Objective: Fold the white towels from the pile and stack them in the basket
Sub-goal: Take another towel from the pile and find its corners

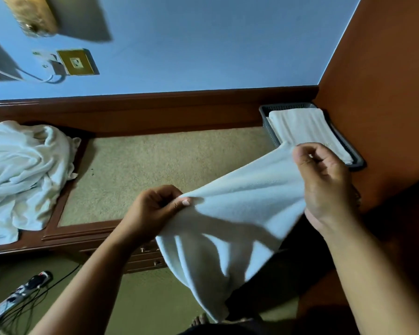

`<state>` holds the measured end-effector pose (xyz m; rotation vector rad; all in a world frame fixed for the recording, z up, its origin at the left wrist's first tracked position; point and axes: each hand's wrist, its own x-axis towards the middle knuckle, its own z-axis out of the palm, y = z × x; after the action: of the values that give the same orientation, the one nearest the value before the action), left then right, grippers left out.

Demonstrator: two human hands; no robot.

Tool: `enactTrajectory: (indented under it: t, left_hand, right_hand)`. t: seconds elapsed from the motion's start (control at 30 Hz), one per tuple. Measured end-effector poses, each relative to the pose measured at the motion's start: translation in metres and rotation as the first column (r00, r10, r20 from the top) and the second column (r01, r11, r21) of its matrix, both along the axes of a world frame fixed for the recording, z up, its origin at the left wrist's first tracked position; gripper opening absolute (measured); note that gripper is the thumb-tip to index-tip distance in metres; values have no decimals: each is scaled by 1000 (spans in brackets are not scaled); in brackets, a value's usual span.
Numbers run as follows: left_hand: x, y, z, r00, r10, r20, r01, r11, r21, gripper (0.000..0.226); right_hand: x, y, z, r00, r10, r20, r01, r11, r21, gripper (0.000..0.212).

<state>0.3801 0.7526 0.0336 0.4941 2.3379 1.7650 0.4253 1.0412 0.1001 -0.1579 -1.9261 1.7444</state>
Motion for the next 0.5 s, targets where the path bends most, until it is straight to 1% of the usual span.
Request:
enactTrajectory:
  t: [0.07,0.1,0.13,0.17,0.2,0.23,0.27,0.33,0.4,0.43,0.47,0.5]
  left_hand:
    - [-4,-4,12,994,-113,0,112,986,-124,32]
    - [-5,-4,17,986,-166,-19,159,967,-201,31]
    - [-5,-3,23,977,-209,-37,194,949,-247,27]
    - [-4,0,30,972,-229,-56,208,944,-255,21]
    - [-2,3,37,971,-230,-69,207,948,-241,16]
    - [-1,6,43,971,-224,-81,202,956,-214,13]
    - [0,10,50,973,-216,-87,197,962,-189,11]
    - [3,17,64,971,-203,-129,181,970,-162,13]
    - [4,25,76,957,-215,-194,178,965,-194,19]
    - [6,29,83,948,-229,-222,181,960,-214,21]
    - [7,32,89,934,-250,-255,189,951,-243,22]
    - [9,36,94,917,-267,-297,188,945,-268,21]
  right_hand:
    - [0,4,6,998,-55,-39,52,996,-77,19]
    - [0,4,10,997,-54,-54,50,995,-82,17]
    - [1,3,14,998,-16,-57,12,998,-67,14]
    - [2,2,17,998,58,-22,-59,998,-28,10]
    - [3,1,18,989,138,57,-140,989,38,10]
    - [5,1,16,966,198,163,-219,969,118,16]
    - [7,1,14,938,232,256,-284,939,193,22]
    - [11,0,12,901,247,356,-358,889,288,39]
    - [17,-7,11,854,280,439,-446,829,337,65]
    - [20,-14,11,810,297,506,-507,788,350,75]
    - [23,-22,10,759,317,568,-571,743,348,79]
    - [27,-30,9,728,347,591,-613,717,334,73]
